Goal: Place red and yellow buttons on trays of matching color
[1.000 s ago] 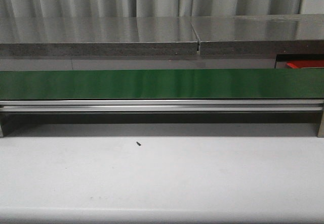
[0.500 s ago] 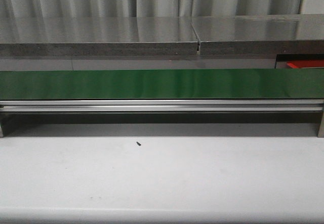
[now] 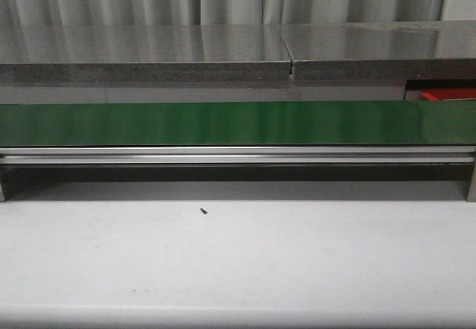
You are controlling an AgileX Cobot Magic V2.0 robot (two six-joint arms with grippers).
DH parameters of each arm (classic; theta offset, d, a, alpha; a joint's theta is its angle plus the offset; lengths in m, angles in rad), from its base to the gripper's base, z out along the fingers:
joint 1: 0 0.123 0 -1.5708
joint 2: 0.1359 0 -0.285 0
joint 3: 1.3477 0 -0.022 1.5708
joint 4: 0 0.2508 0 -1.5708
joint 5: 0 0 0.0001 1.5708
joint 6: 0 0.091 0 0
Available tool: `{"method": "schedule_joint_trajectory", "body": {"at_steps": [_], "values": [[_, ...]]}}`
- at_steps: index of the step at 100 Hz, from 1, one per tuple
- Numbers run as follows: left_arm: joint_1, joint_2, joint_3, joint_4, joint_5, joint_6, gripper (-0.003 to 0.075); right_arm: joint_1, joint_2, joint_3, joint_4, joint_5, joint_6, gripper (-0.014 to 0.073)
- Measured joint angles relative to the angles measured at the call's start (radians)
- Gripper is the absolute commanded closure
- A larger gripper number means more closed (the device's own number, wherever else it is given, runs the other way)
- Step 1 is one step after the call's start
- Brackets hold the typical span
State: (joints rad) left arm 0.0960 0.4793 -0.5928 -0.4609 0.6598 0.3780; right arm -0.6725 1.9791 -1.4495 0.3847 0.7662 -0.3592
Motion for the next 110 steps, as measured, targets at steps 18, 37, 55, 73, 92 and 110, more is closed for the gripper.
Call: {"method": "schedule_joint_trajectory", "body": {"at_steps": [18,37,55,73,92,110], "values": [[0.000,0.000,0.000,0.000,0.000,0.000,0.0739,0.000,0.000,0.000,0.002,-0.006,-0.004,0.0251],[0.000,0.000,0.000,0.000,0.000,0.000,0.0739,0.000,0.000,0.000,0.002,-0.002,-0.004,0.0057],[0.000,0.000,0.000,0.000,0.000,0.000,0.0739,0.000,-0.007,0.000,0.018,0.000,-0.004,0.0049],[0.000,0.000,0.000,0.000,0.000,0.000,0.0739,0.014,-0.085,0.000,0.029,-0.005,-0.006,0.0049],[0.000,0.000,0.000,0.000,0.000,0.000,0.0739,0.104,-0.229,0.000,0.032,-0.035,-0.034,0.0049],[0.000,0.000,0.000,0.000,0.000,0.000,0.0739,0.251,-0.350,0.007,0.035,-0.040,-0.090,0.0050]]}}
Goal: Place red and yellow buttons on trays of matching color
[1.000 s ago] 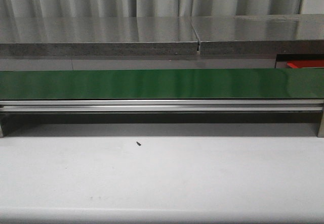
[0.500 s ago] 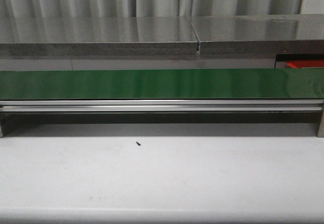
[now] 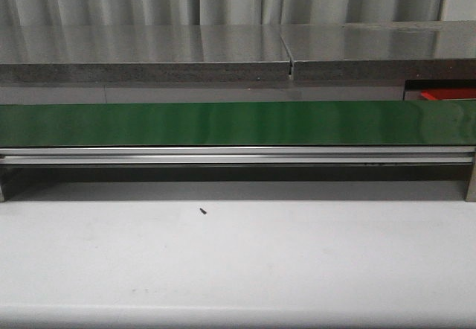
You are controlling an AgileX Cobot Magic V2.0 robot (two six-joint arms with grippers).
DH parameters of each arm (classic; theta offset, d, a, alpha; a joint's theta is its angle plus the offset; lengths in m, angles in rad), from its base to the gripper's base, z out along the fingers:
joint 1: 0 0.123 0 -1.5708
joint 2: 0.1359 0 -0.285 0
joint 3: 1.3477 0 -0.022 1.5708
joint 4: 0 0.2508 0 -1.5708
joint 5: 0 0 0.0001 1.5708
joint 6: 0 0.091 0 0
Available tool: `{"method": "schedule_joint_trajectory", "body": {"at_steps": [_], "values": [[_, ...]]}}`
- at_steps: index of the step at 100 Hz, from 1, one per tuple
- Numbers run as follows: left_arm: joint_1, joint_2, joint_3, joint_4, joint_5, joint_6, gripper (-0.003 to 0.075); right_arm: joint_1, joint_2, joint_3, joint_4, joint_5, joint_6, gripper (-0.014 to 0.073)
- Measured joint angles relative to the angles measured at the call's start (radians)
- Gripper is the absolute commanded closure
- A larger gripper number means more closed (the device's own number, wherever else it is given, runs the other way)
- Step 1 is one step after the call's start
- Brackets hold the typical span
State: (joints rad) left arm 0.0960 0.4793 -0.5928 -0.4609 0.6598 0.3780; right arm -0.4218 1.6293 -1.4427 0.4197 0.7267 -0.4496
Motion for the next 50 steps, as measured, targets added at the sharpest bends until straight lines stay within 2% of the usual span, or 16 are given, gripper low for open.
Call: {"method": "schedule_joint_trajectory", "body": {"at_steps": [20,38,50], "values": [[0.000,0.000,0.000,0.000,0.000,0.000,0.0739,0.163,-0.168,0.115,0.007,-0.051,-0.041,0.0050],[0.000,0.000,0.000,0.000,0.000,0.000,0.0739,0.279,-0.351,0.314,0.007,-0.138,-0.051,0.0054],[0.000,0.000,0.000,0.000,0.000,0.000,0.0739,0.332,-0.481,0.459,0.007,-0.192,-0.053,0.0132]]}}
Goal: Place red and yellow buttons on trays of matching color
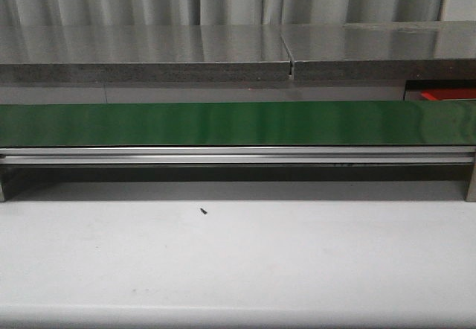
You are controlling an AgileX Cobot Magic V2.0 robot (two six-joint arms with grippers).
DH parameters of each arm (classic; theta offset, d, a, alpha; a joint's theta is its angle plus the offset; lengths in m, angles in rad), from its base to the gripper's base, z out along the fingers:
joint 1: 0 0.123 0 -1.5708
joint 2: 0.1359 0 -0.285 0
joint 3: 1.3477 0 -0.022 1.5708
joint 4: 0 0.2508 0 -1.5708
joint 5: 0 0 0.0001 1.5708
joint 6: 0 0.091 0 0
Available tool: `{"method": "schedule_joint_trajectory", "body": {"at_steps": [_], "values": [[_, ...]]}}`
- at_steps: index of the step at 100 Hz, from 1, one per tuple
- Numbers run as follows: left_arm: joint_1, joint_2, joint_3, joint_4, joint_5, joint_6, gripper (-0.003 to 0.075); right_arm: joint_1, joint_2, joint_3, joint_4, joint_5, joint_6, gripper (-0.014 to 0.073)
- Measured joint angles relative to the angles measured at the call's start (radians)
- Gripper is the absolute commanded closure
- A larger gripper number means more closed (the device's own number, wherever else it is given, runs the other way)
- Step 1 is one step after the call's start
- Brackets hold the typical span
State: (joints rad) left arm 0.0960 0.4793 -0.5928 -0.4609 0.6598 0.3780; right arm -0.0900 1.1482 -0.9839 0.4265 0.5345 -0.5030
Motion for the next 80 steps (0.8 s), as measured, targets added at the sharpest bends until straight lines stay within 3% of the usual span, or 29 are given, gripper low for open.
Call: {"method": "schedule_joint_trajectory", "body": {"at_steps": [39,80], "values": [[0.000,0.000,0.000,0.000,0.000,0.000,0.0739,0.012,-0.381,0.332,-0.002,-0.030,0.000,0.0718],[0.000,0.000,0.000,0.000,0.000,0.000,0.0739,0.012,-0.456,0.380,-0.002,-0.023,0.000,0.0710]]}}
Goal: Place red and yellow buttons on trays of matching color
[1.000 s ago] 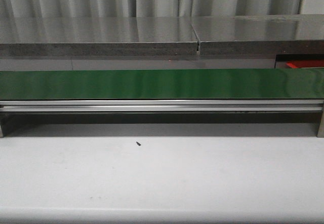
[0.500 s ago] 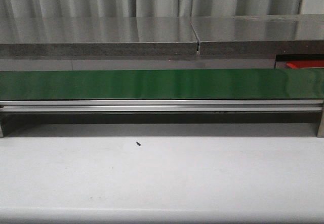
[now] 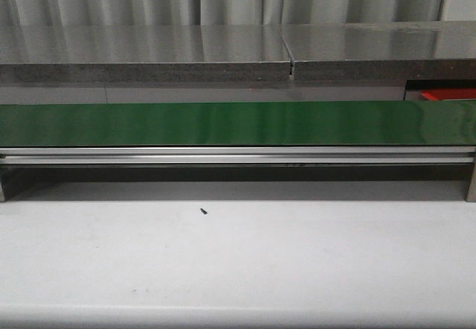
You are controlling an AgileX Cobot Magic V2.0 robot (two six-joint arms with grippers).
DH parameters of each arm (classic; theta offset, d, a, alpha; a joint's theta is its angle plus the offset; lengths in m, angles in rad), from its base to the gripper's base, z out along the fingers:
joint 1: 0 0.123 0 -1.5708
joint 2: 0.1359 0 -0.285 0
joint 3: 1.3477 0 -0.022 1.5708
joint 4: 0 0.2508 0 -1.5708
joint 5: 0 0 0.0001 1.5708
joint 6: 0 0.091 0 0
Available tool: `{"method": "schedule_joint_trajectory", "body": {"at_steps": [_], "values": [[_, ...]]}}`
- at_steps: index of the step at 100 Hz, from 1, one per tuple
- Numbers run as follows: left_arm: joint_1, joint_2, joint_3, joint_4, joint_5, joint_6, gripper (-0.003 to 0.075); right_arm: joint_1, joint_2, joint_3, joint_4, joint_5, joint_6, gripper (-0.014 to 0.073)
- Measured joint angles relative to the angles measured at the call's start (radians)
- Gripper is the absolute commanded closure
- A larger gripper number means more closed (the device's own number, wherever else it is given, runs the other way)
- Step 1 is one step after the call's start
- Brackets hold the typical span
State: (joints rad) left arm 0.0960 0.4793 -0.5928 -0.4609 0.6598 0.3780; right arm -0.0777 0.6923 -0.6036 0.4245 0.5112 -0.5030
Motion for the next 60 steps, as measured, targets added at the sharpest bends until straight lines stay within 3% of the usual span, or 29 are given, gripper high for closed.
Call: {"method": "schedule_joint_trajectory", "body": {"at_steps": [42,51,60], "values": [[0.000,0.000,0.000,0.000,0.000,0.000,0.0727,0.000,0.000,0.000,0.000,0.000,0.000,0.0710],[0.000,0.000,0.000,0.000,0.000,0.000,0.0625,0.000,0.000,0.000,0.000,0.002,0.000,0.0710],[0.000,0.000,0.000,0.000,0.007,0.000,0.0409,0.000,0.000,0.000,0.000,0.002,0.000,0.0710]]}}
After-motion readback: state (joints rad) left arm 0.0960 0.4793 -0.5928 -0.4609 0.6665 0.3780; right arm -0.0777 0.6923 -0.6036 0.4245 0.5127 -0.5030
